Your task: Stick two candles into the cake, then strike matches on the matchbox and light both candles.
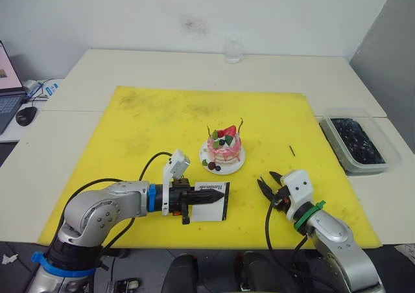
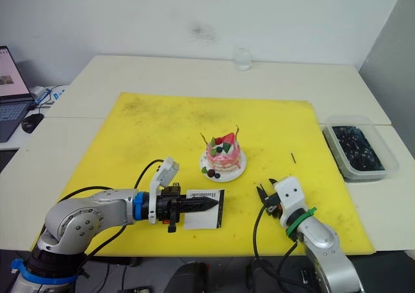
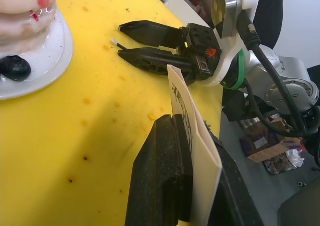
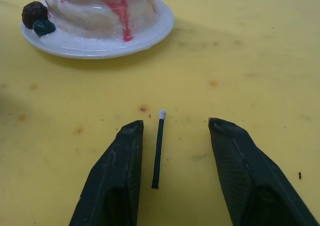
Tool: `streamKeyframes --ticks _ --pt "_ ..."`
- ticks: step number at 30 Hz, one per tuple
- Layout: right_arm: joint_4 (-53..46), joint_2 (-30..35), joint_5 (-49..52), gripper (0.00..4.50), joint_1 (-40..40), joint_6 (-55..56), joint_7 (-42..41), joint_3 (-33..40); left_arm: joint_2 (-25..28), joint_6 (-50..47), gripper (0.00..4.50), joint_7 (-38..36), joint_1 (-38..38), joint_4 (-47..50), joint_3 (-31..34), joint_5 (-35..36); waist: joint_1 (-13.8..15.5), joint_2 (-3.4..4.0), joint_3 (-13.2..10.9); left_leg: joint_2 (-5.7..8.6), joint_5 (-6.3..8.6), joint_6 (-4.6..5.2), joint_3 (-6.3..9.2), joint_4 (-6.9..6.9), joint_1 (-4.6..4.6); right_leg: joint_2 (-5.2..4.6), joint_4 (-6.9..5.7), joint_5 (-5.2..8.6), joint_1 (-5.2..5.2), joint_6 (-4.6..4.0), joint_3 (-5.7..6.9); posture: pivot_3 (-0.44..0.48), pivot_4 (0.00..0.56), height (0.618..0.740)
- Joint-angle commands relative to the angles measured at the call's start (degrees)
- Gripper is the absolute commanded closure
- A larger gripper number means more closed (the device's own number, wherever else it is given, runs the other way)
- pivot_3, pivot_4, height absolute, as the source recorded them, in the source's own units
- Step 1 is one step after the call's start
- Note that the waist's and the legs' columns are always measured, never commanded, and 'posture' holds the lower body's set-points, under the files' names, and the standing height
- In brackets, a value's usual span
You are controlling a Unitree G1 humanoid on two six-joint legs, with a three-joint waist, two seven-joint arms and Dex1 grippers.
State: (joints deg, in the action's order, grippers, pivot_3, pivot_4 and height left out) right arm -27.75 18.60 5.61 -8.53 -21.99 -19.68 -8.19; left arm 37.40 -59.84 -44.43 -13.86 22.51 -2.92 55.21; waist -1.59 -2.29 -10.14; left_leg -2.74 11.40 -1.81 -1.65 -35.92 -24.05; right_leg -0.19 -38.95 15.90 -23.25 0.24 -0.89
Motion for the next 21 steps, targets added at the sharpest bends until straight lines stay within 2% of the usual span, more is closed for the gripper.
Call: streamKeyframes --ticks 1,9,12,16,21 --pt "-0.04 -0.81 0.02 2.51 -0.47 1.62 0.19 -0.04 0.27 -0.08 4.50 -0.19 -0.19 1.80 1.33 0.78 0.00 0.00 0.00 0.00 0.00 0.00 0.00 0.00 0.00 0.00 0.00 0.00 0.00 0.00 0.00 0.000 0.150 0.740" --pt "0.49 -1.32 -0.32 2.51 -1.12 -0.07 0.50 -0.24 -0.11 -0.08 4.50 -0.24 -1.04 1.06 0.74 0.39 0.00 0.00 0.01 0.00 0.00 0.00 0.00 0.00 0.02 0.00 -0.01 0.00 0.02 0.00 0.00 0.000 0.150 0.740" --pt "0.67 -1.47 -0.68 3.12 -1.05 -0.63 0.80 -0.75 -0.16 -0.03 4.50 -0.30 -1.18 0.83 0.58 0.22 0.00 -0.01 0.03 0.00 0.00 0.00 0.00 0.00 0.02 0.00 -0.01 0.00 0.02 0.00 0.00 0.000 0.150 0.740" --pt "0.66 -1.71 -0.79 4.49 -1.20 -1.30 1.09 -1.08 -0.07 -0.08 4.50 -0.38 -1.13 0.81 0.58 0.24 0.00 -0.04 0.05 0.00 0.00 0.00 0.00 0.00 0.06 0.00 -0.02 0.00 0.05 0.00 0.00 0.000 0.150 0.740" --pt "-0.20 -1.48 -0.45 4.49 -1.98 -1.31 0.69 -1.34 0.25 -0.16 4.50 -0.58 -0.68 0.96 0.69 0.29 0.01 -0.06 0.06 0.00 0.00 0.00 0.00 0.00 0.07 0.00 -0.02 0.00 0.06 0.00 0.00 0.000 0.150 0.740"
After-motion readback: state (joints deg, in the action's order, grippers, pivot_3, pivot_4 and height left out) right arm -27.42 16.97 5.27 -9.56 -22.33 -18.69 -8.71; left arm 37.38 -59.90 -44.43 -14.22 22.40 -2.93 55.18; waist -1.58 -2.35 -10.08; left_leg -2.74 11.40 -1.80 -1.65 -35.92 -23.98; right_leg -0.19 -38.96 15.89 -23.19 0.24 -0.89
